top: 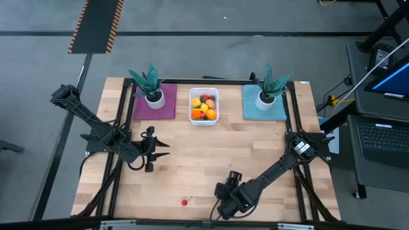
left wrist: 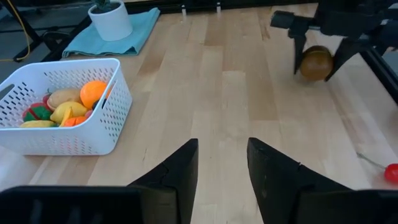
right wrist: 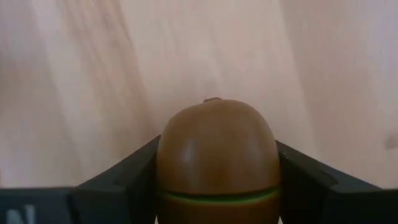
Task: Pick and placing Produce into tupperware
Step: Put the brown kiwi into the white bin
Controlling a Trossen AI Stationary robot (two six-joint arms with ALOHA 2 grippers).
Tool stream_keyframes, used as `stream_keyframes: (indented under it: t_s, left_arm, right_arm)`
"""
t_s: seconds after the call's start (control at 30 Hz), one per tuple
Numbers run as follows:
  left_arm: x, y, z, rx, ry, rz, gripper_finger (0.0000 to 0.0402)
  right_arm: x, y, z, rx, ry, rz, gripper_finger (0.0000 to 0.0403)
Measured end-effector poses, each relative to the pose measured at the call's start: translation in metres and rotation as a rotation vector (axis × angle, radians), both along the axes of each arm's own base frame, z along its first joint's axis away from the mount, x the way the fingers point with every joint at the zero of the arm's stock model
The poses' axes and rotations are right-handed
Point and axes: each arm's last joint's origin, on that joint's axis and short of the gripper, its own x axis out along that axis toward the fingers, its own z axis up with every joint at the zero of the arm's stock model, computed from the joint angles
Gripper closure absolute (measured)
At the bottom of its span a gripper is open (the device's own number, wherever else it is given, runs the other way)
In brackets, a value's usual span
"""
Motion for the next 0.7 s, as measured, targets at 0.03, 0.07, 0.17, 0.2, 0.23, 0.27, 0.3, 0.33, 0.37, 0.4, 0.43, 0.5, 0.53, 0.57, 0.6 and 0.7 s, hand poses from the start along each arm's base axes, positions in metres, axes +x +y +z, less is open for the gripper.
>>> stream_keyframes:
  t_s: [0.03,0.07,0.17,0.2,0.23,0.27,0.3,0.33,0.37,0.4,0.43,0.5,0.53,0.57,0.6,0.7]
  left_arm:
    - [0.0,0.0,0.0,-0.003,-0.004,0.0,0.0273]
    - [0.0,0.0,0.001,-0.005,-0.006,0.0,0.0275]
    - [0.001,-0.001,0.001,-0.011,-0.015,-0.001,0.0279]
    - [0.001,-0.001,0.002,-0.013,-0.013,-0.004,0.028]
    - [0.001,-0.001,0.001,-0.016,-0.012,-0.008,0.0282]
    - [0.001,-0.001,0.001,-0.018,-0.011,-0.011,0.0283]
    - [0.001,-0.001,0.002,-0.021,-0.011,-0.015,0.0285]
    - [0.001,-0.001,0.002,-0.024,-0.009,-0.02,0.0286]
    - [0.001,-0.002,0.002,-0.028,-0.01,-0.025,0.0287]
    - [0.001,-0.002,0.002,-0.031,-0.011,-0.027,0.0289]
    - [0.001,-0.002,0.002,-0.031,-0.012,-0.027,0.029]
    - [0.001,-0.002,0.002,-0.032,-0.012,-0.028,0.0292]
    - [0.001,-0.002,0.002,-0.033,-0.013,-0.028,0.0294]
    - [0.001,-0.002,0.002,-0.033,-0.014,-0.028,0.0295]
    - [0.001,-0.002,0.002,-0.033,-0.014,-0.028,0.0296]
    - [0.001,-0.002,0.002,-0.036,-0.017,-0.029,0.0299]
  right_arm:
    - [0.001,-0.003,0.0,-0.01,0.005,0.005,0.0162]
    - [0.003,-0.005,0.001,-0.014,0.006,0.006,0.0162]
    - [0.008,-0.013,0.008,-0.014,-0.008,0.021,0.0162]
    - [0.009,-0.014,0.014,-0.006,-0.024,0.021,0.0162]
    - [0.01,-0.017,0.02,0.001,-0.039,0.021,0.0162]
    - [0.011,-0.019,0.026,0.011,-0.06,0.03,0.0162]
    - [0.012,-0.019,0.033,0.022,-0.087,0.039,0.0162]
    - [0.013,-0.02,0.04,0.028,-0.119,0.05,0.0162]
    - [0.014,-0.021,0.049,0.032,-0.158,0.063,0.0162]
    - [0.014,-0.021,0.057,0.027,-0.196,0.068,0.0162]
    - [0.014,-0.022,0.065,0.027,-0.229,0.083,0.0162]
    - [0.011,-0.025,0.08,-0.015,-0.286,0.097,0.0162]
    - [0.01,-0.026,0.085,-0.039,-0.31,0.093,0.0162]
    - [0.008,-0.027,0.088,-0.064,-0.331,0.088,0.0162]
    - [0.006,-0.028,0.09,-0.089,-0.344,0.082,0.0162]
    - [0.002,-0.029,0.084,-0.128,-0.384,0.052,0.0162]
